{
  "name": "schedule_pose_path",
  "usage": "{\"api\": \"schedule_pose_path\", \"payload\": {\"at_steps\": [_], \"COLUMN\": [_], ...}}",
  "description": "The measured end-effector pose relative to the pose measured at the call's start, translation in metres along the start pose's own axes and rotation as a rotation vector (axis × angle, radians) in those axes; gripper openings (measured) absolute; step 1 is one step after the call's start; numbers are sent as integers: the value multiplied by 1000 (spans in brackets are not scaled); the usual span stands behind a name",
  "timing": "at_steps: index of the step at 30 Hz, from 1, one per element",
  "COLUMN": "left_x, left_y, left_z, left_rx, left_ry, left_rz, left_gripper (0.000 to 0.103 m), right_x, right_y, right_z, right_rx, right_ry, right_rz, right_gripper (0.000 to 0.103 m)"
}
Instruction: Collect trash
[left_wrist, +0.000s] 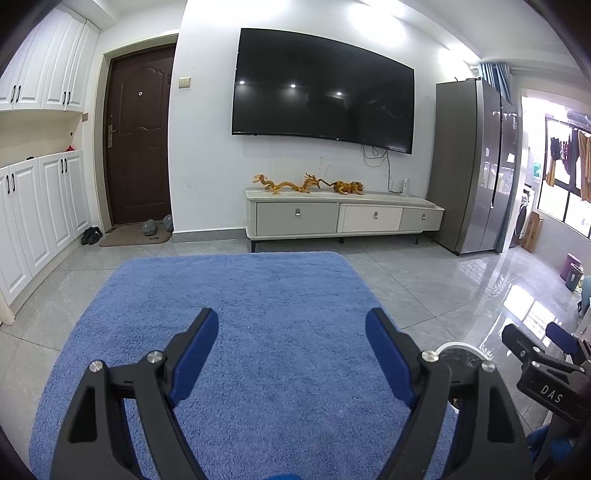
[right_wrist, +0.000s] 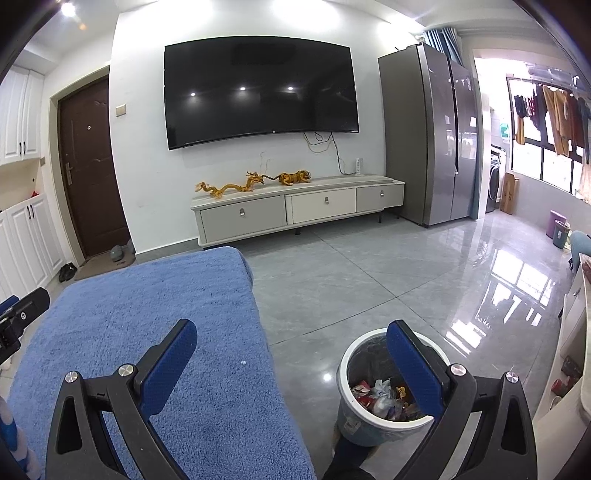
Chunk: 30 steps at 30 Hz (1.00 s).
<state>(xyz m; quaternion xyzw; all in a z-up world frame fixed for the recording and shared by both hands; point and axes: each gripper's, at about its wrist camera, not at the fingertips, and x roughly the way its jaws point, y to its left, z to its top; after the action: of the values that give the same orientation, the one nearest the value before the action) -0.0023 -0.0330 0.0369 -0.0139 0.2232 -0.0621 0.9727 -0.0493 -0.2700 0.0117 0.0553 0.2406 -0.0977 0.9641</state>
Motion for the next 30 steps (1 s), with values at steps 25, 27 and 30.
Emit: {"api": "schedule_pose_path", "payload": {"at_steps": [25,27,30], "left_x": [-1,-1,-1], "left_y": [-4,-4,-5], "left_z": [-6,-6,-7], "left_rx": [29,29,32], "left_ry": [-10,-11,-10], "left_rz": [2,2,2], "left_gripper": [81,81,81], "right_x": [0,-1,0], "right_y": [-5,-5,-6], "right_z": [0,1,0], "right_rx": [26,28,32], "right_ry": [7,7,7], "right_rz": [-11,-13,-16], "right_gripper": [103,103,103]}}
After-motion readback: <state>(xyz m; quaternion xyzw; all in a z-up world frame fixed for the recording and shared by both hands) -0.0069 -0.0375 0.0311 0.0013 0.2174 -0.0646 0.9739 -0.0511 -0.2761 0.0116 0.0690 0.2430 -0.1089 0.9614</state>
